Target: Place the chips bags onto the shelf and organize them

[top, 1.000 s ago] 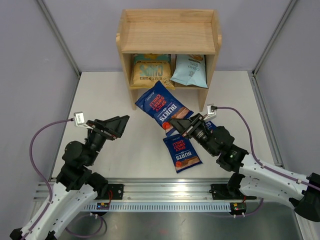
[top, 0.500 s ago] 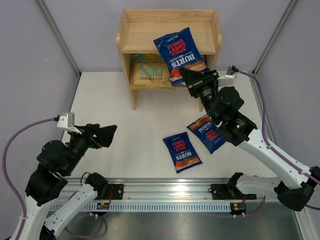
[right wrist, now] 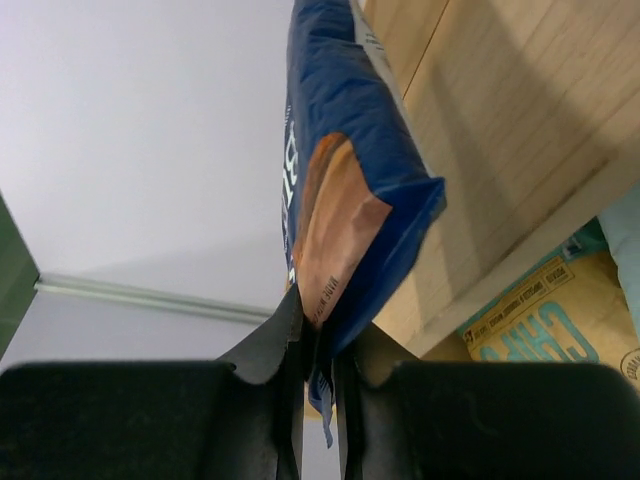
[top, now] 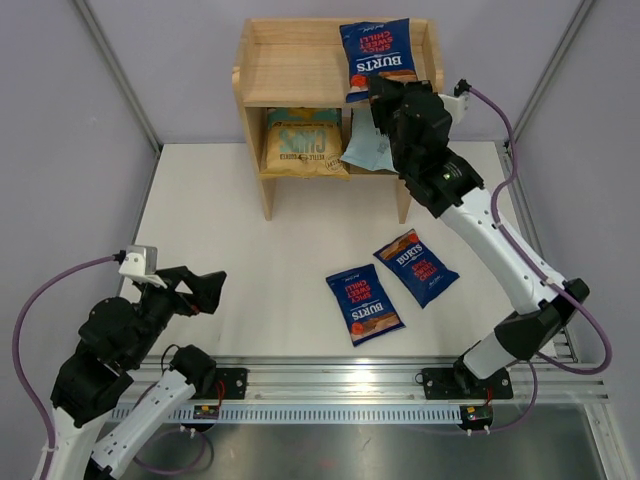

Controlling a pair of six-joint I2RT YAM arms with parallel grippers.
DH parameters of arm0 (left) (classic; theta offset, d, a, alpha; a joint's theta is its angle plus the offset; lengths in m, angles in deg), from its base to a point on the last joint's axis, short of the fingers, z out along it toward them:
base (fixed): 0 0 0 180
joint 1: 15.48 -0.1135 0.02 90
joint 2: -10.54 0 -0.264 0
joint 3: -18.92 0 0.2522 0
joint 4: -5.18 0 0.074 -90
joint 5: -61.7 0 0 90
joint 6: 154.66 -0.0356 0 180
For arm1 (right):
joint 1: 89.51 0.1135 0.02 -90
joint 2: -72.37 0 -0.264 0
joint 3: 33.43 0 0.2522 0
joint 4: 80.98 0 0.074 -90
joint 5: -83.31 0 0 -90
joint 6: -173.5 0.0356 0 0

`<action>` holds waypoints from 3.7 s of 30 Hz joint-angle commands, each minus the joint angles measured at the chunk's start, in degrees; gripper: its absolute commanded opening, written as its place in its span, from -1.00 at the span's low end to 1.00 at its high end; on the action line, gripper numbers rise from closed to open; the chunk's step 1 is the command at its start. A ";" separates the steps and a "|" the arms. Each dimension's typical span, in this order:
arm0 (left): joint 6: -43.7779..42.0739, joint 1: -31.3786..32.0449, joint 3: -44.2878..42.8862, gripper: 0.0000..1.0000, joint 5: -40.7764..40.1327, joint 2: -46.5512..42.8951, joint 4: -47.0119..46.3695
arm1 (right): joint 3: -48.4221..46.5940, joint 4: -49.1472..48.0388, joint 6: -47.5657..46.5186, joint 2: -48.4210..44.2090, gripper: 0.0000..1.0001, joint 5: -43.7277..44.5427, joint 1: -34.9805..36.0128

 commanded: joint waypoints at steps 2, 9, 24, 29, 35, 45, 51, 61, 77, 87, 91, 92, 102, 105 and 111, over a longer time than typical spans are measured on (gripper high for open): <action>-1.90 -0.17 1.37 0.98 -0.65 -0.88 -2.54 | -10.01 10.52 6.13 5.28 -0.85 4.97 -2.84; -1.73 -0.17 2.08 0.98 -0.56 -2.55 -3.42 | -15.30 19.84 12.72 9.07 -0.85 2.59 -6.71; -1.02 -0.17 2.70 0.98 -1.27 -3.70 -3.69 | -17.32 27.76 16.33 8.37 -0.05 1.10 -7.33; -1.02 -0.17 2.78 0.98 -1.62 -3.25 -3.69 | -17.58 31.10 15.89 6.79 0.30 -0.13 -7.24; -0.85 -0.17 2.78 0.98 -1.88 -2.91 -3.60 | -16.27 33.83 14.84 4.50 0.74 -1.27 -7.24; -0.32 -0.17 3.22 0.98 -2.85 -0.88 -3.60 | -6.98 27.87 5.02 -4.88 0.99 -7.51 -7.33; -0.23 -0.17 4.80 0.98 -2.41 -1.15 -4.83 | 16.52 15.49 -4.22 -22.07 0.99 -16.99 -7.33; 0.65 -0.17 6.04 0.98 -2.93 -3.25 -5.53 | 50.53 7.18 -31.28 -41.47 0.99 -38.62 -7.42; 1.18 -0.17 6.74 0.98 -3.55 -3.78 -5.71 | 55.37 18.88 -50.47 -27.41 0.78 -50.94 -7.33; 0.91 -0.17 7.00 0.98 -2.32 -4.13 -6.15 | 58.88 11.70 -53.01 -15.20 0.73 -46.63 -7.42; 0.82 -0.17 6.92 0.98 -1.97 -4.22 -6.24 | 59.41 7.64 -52.92 -11.77 0.59 -47.76 -7.42; 0.74 -0.17 7.00 0.98 -1.97 -4.13 -6.32 | 58.98 6.68 -53.01 -10.89 0.57 -48.20 -7.42; 0.56 -0.17 7.09 0.98 -1.36 -4.40 -6.50 | 58.35 6.32 -49.76 -2.89 0.27 -45.39 -7.33; 0.65 -0.17 7.09 0.98 -1.18 -4.13 -6.67 | 59.93 4.48 -48.80 -2.53 -0.09 -46.36 -7.33; 0.65 -0.17 7.00 0.98 -0.92 -3.52 -6.50 | 64.50 -1.84 -43.01 -6.64 -0.93 -47.33 -7.33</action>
